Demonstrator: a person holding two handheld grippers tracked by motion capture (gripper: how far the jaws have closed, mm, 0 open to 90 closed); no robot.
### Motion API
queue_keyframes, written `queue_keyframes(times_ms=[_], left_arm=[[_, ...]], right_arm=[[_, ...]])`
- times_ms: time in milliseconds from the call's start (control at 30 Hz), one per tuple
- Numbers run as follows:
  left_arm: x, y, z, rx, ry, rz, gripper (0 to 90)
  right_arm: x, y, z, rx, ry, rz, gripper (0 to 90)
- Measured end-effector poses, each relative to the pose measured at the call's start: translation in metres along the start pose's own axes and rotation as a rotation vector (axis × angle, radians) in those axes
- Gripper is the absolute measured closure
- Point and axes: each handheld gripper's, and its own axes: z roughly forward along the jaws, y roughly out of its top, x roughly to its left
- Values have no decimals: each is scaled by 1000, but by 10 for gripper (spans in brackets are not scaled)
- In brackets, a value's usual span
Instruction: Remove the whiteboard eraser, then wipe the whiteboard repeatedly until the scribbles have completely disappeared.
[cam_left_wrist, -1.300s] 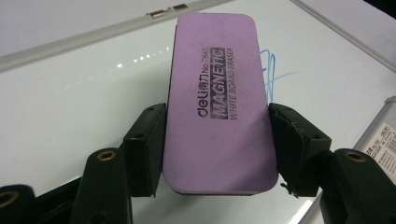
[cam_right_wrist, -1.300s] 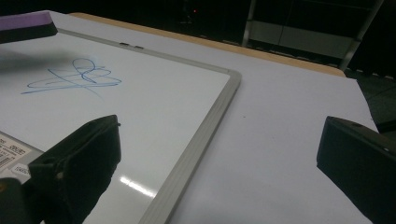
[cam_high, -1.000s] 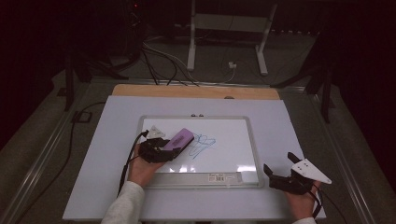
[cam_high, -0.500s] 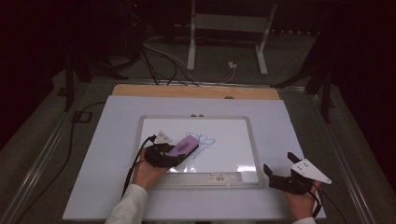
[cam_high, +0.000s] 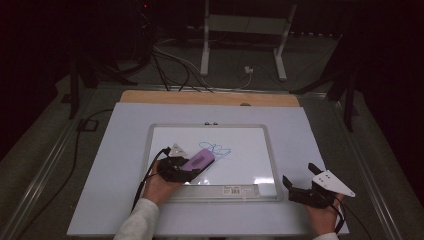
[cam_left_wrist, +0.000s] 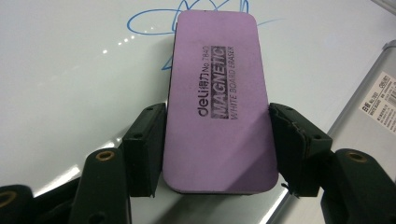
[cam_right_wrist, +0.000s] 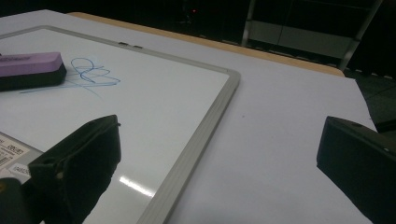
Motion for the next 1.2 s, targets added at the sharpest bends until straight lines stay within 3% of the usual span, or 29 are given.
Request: queue_keyframes(times_ms=[100, 133, 233, 333, 533, 767, 1067, 1200], left_arm=[[1, 0, 0, -32, -24, -14, 368], [1, 1, -1, -41, -22, -18, 294], [-1, 9, -1, -62, 9, -26, 218], [-2, 14, 2, -64, 14, -24, 211], [-4, 23, 20, -16, 42, -22, 247], [-7, 22, 26, 31, 43, 1, 409], [-3, 24, 23, 49, 97, 7, 414], [6, 23, 17, 56, 146, -20, 414]], right_arm=[[0, 0, 0, 0, 0, -1, 2], [0, 0, 0, 1, 0, 0, 2], [1, 0, 1, 3, 3, -2, 2], [1, 0, 1, 1, 4, -5, 2], [-1, -1, 0, 2, 4, -1, 2], [-1, -1, 0, 5, 6, -1, 2], [-1, -1, 0, 5, 11, 0, 2], [-1, -1, 0, 4, 10, -1, 2]])
